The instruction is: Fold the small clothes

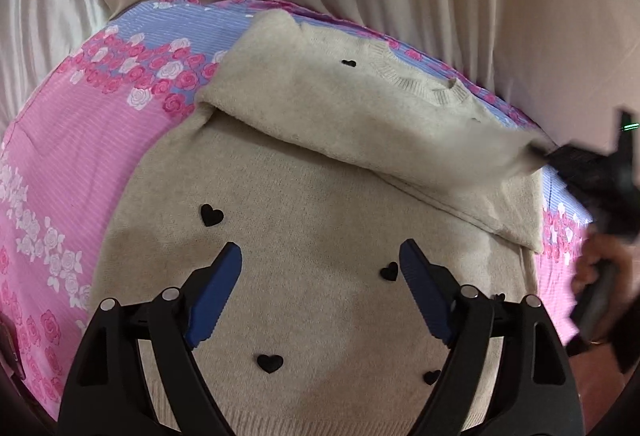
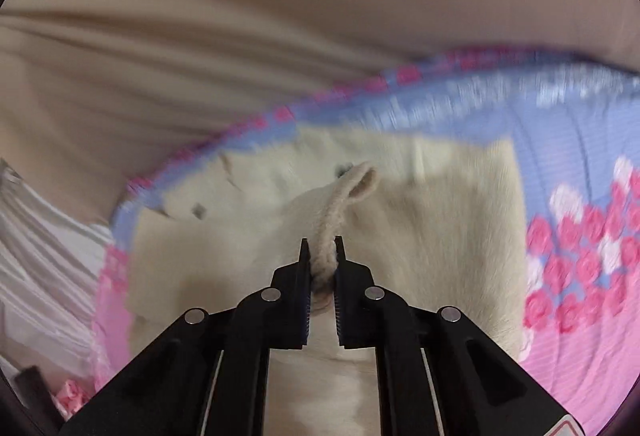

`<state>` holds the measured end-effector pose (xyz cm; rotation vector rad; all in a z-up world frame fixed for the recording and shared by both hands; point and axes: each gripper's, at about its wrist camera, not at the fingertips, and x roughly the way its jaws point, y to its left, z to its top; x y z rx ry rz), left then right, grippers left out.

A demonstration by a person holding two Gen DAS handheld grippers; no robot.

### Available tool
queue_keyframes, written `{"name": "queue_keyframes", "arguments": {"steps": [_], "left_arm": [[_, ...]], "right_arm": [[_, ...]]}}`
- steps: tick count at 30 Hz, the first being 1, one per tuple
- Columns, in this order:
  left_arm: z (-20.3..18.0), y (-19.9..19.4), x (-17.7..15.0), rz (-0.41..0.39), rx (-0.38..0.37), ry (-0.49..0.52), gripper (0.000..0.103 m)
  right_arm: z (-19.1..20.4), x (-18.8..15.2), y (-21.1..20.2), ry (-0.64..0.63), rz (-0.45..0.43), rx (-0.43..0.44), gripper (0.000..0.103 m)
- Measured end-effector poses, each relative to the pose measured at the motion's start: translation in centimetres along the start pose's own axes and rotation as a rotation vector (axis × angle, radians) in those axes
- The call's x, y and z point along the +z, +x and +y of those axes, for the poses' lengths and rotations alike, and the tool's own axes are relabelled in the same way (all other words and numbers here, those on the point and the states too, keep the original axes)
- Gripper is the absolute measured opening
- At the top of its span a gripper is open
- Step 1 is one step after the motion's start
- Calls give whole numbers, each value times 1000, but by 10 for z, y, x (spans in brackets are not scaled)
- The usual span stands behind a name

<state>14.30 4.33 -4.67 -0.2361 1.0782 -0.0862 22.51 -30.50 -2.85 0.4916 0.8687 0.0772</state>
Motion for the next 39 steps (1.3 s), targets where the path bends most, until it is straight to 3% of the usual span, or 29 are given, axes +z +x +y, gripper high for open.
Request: {"name": "queue_keyframes", "arguments": {"steps": [2,4,8,9,13,15,17,18,19,20,23,24,26,28,33,35,39], "left_arm": [[-4,4,1,6,-23,3,79],[-14,6,6,8,-73,8,79],[-61,9,23,2,-207,48,91],[-80,14,26,-13,-221,99,91],[-152,40,21,-60,-154,376,91],[-177,50,20,-99,-143,440,91],[-189,61,25,-100,-186,450,80],[-195,69,28,-83,-215,461,57],[-201,81,32,-36,-256,479,26],[-204,92,36,9,-289,479,11],[-192,103,57,24,-348,400,6],[-183,96,68,0,-356,363,5],[-156,69,99,-70,-372,266,5],[-122,31,132,-155,-384,183,5],[-57,-54,190,-347,-342,98,5],[-45,-72,200,-384,-330,79,5],[-27,-98,208,-437,-322,56,6]], "right_arm": [[4,4,-18,-44,-38,-22,9],[0,2,-17,-80,13,-66,9],[-12,7,-11,-30,87,12,9],[-11,8,-11,-29,95,17,10],[-1,10,-10,-56,142,24,10],[4,12,-12,-74,165,28,10],[4,10,-9,-75,182,38,10],[3,11,-10,-64,186,56,11],[3,11,-8,-58,188,68,12],[2,11,-8,-59,195,78,14],[-3,10,-14,-76,168,39,22],[-7,9,-21,-76,142,19,26],[-16,4,-38,-85,72,-31,45],[-4,-9,-42,-212,37,-142,49],[65,-57,20,-521,182,-132,50],[104,-79,56,-651,223,-103,51],[159,-105,117,-780,283,-77,56]]}}
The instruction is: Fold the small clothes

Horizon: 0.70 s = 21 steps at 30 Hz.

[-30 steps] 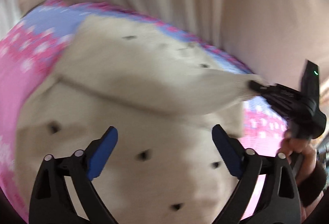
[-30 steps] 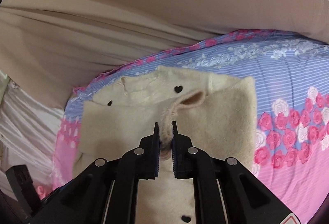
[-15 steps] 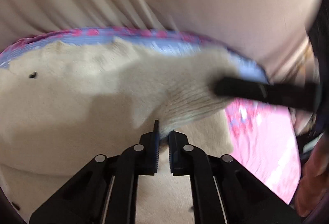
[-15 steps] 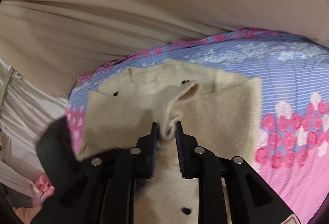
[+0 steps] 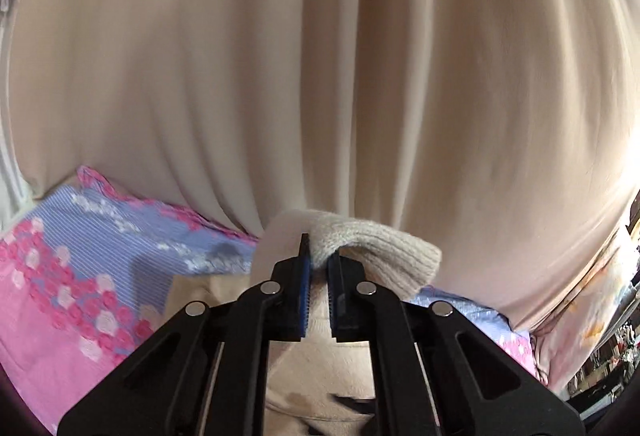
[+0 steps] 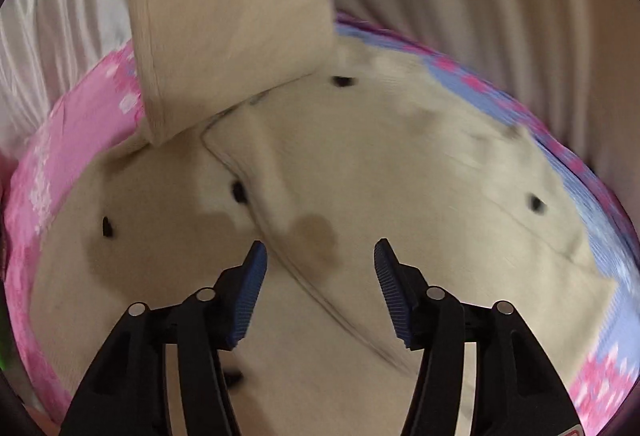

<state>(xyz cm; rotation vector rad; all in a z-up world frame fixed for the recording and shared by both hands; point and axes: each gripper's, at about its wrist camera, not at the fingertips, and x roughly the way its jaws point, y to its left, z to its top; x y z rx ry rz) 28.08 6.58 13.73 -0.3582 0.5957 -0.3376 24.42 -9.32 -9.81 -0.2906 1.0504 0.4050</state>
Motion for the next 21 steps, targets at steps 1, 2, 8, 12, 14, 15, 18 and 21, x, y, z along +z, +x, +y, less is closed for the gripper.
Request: {"name": "queue_keyframes", "arguments": {"steps": [1,2,8,12,14,15,18,21], "left_arm": [[0,-3,2,-3,-1,2,6],[0,-5,4,-4,-4,5,6],[4,-20,10,-12,-45,0,6],[-9,-13,5,9,-76,19,6],[-23,-5,-4,40,-102,33,6],[-29,0,-10,59,-119,38,6],[-54,20,-31,122,-174,74,6],[-86,43,-53,179,-235,69,8]], "right_arm": [[7,6,9,-10,7,-7,55],[12,15,27,-8,34,-10,42],[-2,50,31,204,-7,130,13],[14,48,56,152,67,175,19],[5,39,39,187,13,192,36],[-5,31,29,222,-6,202,39],[-51,-12,-10,356,-81,194,40],[-106,-70,-44,498,-102,135,40]]}}
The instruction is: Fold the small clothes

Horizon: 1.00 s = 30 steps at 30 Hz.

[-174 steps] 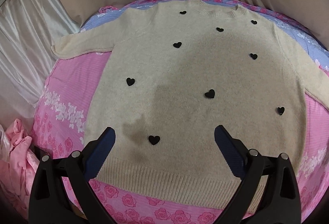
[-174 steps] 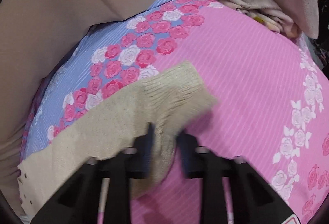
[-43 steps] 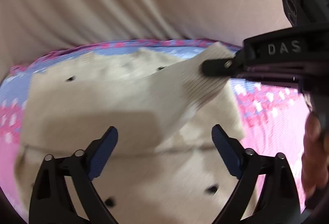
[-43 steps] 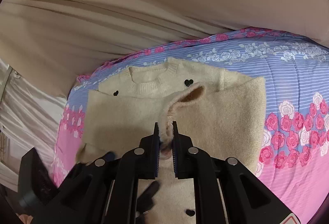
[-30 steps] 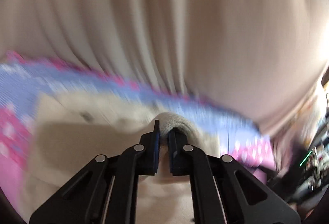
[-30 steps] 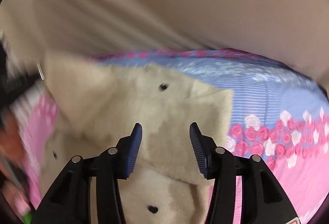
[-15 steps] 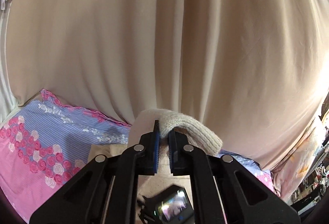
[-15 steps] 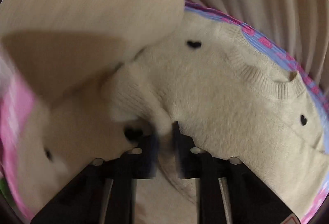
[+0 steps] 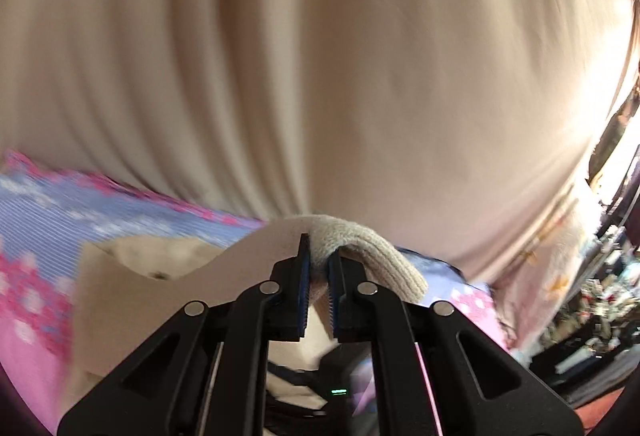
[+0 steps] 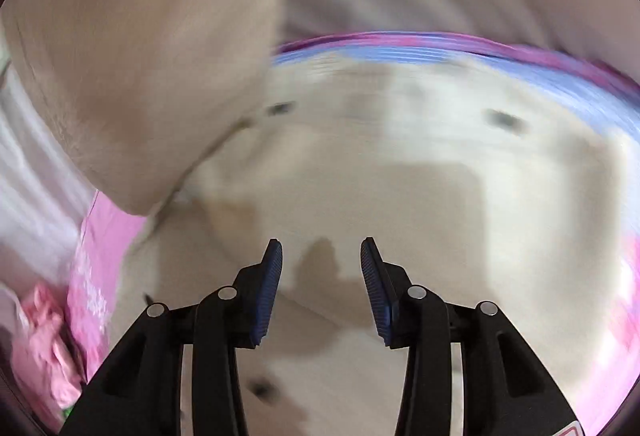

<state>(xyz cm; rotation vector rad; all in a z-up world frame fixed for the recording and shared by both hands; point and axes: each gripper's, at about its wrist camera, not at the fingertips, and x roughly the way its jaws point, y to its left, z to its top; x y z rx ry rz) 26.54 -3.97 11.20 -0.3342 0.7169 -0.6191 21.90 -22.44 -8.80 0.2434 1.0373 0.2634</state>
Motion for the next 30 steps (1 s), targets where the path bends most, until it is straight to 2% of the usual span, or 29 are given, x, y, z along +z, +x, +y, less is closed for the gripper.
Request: {"name": "queue_keyframes", "arguments": {"steps": [1,2,4,6,10,14,17,18,19,20,21,24,27,28,30], "left_arm": [[-10,16,-9,28,-9,2,13],[-20,38,-25,66,16,30,17],[-29,79,-65,168,83,57,52],[-25,111,-113,262,146,59,51],[-7,121,-174,384,210,-4,51],[9,90,-190,372,246,-25,55],[23,64,-183,341,295,-27,61],[29,56,-180,323,309,-33,61],[34,49,-175,309,322,-40,63],[40,41,-172,295,336,-48,63],[45,35,-170,286,349,-53,63],[60,16,-163,242,383,-66,65],[71,8,-161,226,400,-75,68],[75,11,-163,231,415,-79,68],[80,19,-165,244,436,-80,68]], "right_arm": [[-25,-11,-19,28,-15,-49,40],[-40,-19,-30,55,-21,-85,41],[-77,-38,-54,140,-20,-136,41],[-103,-54,-73,198,-30,-177,42],[-131,-64,-98,271,-53,-152,44],[-122,-37,-90,260,-89,-112,54],[-109,-15,-62,219,-58,-120,54],[-107,-10,-49,205,-29,-129,49],[-104,-6,-35,201,10,-126,17],[-101,-7,-29,198,33,-133,12],[-97,-5,-32,192,18,-136,12],[-72,12,-73,131,-147,-124,12],[-67,23,-93,120,-245,-147,14],[-71,23,-86,107,-230,-173,20],[-88,13,-42,60,-61,-304,21]]}}
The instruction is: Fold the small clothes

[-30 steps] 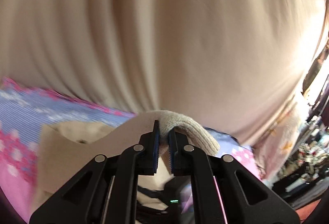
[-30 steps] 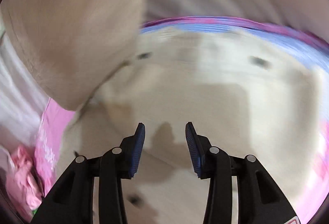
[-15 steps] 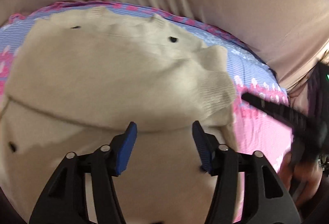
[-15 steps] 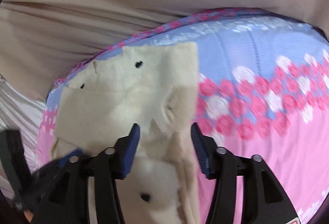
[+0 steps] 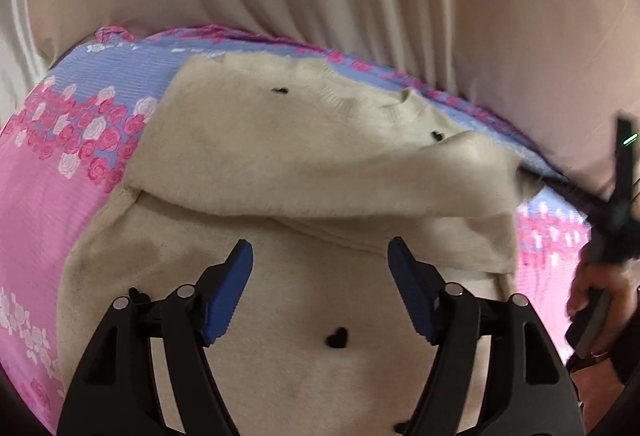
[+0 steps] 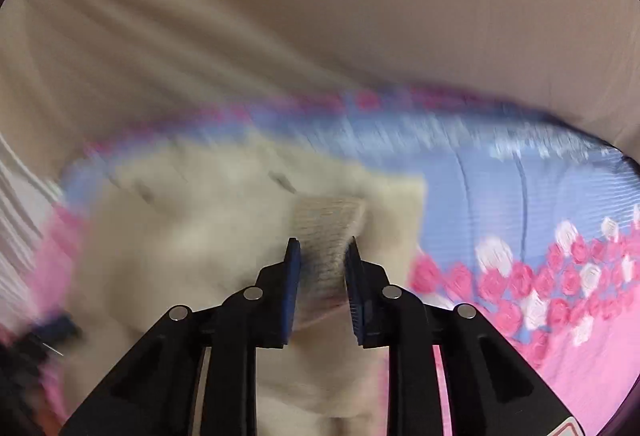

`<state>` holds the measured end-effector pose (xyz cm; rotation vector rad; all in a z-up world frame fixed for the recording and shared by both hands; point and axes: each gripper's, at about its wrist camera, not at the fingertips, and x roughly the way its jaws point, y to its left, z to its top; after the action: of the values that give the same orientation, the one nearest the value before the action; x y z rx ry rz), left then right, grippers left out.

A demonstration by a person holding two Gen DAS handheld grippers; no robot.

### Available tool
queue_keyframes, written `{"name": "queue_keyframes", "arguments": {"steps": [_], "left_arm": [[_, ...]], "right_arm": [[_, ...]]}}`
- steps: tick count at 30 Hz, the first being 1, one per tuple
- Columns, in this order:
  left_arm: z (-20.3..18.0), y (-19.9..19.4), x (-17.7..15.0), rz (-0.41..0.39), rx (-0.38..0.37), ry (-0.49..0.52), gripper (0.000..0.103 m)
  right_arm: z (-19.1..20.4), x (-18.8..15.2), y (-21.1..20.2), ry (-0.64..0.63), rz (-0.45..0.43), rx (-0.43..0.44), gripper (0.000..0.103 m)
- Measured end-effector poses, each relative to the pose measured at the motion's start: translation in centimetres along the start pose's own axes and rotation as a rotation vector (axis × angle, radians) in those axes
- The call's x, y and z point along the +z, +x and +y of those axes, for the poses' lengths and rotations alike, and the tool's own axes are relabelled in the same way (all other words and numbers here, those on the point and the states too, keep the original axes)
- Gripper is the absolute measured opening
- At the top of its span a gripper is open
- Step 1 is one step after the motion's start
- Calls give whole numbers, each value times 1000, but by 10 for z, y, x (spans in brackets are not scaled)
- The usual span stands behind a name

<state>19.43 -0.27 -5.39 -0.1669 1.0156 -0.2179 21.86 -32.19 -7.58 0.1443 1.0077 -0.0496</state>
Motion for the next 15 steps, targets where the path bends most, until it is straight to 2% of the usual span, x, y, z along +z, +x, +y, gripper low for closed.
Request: {"name": "queue_keyframes", "arguments": {"steps": [1,2,3,5,6,7,10,13,15], "left_arm": [[4,3,-2,2,16,-9,68],[7,5,-2,7,30,-20,68],[13,4,-3,13,36,-36,68],[33,0,-7,17,30,-97,68],[46,-3,-10,22,37,-126,68],[56,-6,-13,26,53,-139,68],[86,-19,-27,37,118,-150,68],[122,-38,-51,52,188,-168,72],[144,-51,-70,63,219,-210,73]], "right_arm": [[-7,-10,16,15,81,-37,21],[-15,-21,18,82,102,1,21],[-21,-29,6,134,70,37,21],[-29,-46,-21,202,19,50,37],[-32,-56,-31,219,11,55,39],[-33,-65,-39,225,13,62,40],[-35,-103,-56,206,93,65,42],[-36,-158,-75,212,162,86,54],[-37,-193,-83,227,208,97,54]]}}
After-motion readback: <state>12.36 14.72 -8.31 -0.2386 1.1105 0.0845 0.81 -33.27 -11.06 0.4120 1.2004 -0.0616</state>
